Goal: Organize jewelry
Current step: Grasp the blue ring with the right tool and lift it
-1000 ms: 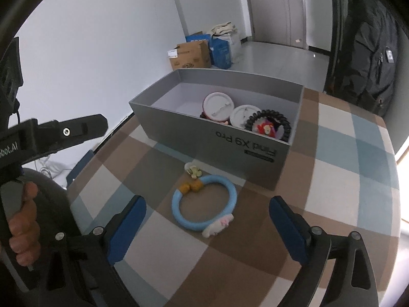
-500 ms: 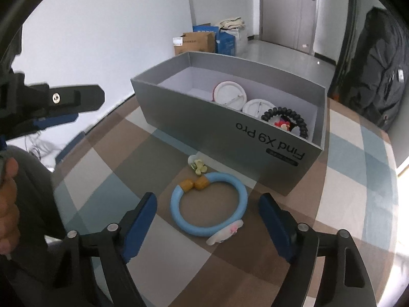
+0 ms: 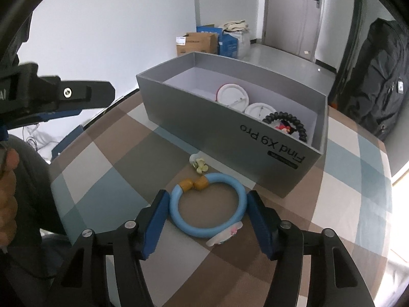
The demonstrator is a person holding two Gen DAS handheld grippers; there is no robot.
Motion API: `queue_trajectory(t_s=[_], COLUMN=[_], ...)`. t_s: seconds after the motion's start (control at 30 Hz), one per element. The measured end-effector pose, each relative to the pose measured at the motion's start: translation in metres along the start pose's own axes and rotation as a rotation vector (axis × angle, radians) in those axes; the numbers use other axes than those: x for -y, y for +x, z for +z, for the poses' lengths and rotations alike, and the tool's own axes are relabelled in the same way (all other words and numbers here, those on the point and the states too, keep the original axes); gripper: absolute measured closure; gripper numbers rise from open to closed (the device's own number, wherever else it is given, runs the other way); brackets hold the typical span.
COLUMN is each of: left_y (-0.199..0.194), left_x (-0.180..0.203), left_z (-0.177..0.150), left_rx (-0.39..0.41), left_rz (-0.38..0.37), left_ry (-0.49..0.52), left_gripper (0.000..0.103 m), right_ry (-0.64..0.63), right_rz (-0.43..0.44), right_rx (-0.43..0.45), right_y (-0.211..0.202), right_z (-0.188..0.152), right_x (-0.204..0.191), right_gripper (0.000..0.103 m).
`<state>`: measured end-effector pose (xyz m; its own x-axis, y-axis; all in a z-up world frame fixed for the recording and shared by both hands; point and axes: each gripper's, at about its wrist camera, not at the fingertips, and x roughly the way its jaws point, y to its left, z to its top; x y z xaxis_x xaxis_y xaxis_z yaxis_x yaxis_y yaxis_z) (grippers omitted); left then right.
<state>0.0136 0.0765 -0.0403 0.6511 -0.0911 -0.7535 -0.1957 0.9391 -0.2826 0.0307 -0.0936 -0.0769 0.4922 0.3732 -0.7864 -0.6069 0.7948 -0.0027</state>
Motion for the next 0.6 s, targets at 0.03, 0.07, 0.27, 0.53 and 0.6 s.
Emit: queue_trajectory(t_s=[0.03,0.07,0.27,0.53,0.6], left_y=[0.0,0.0,0.004,0.012,0.014], left_x=[0.0,0.0,0.007,0.025,0.028], left_z=[0.0,0.0,0.0,-0.003,-0.004], left_rx=[0.001,0.0,-0.006,-0.03,-0.037], left_rz=[0.0,-0.003,0.001,-0.02,-0.038], left_ry=[0.001,0.0,0.023,0.071,0.074], left_gripper=[0.023,0.023,0.023,0.023,0.023], right_ry=[0.007,0.019,0.084,0.195,0.216], right_rz=[0.002,0.006,0.013,0.017,0.019], right_rx=[0.002,0.002,0.021,0.068,0.079], right_y=[-0.001,-0.003,-0.016,-0.04,-0.045], right_z=[0.0,0.0,-0.001,-0.006,-0.007], right_x=[0.001,0.004,0.02,0.051,0.057], right_gripper=[0.042,0.042,0.042,0.042,0.042])
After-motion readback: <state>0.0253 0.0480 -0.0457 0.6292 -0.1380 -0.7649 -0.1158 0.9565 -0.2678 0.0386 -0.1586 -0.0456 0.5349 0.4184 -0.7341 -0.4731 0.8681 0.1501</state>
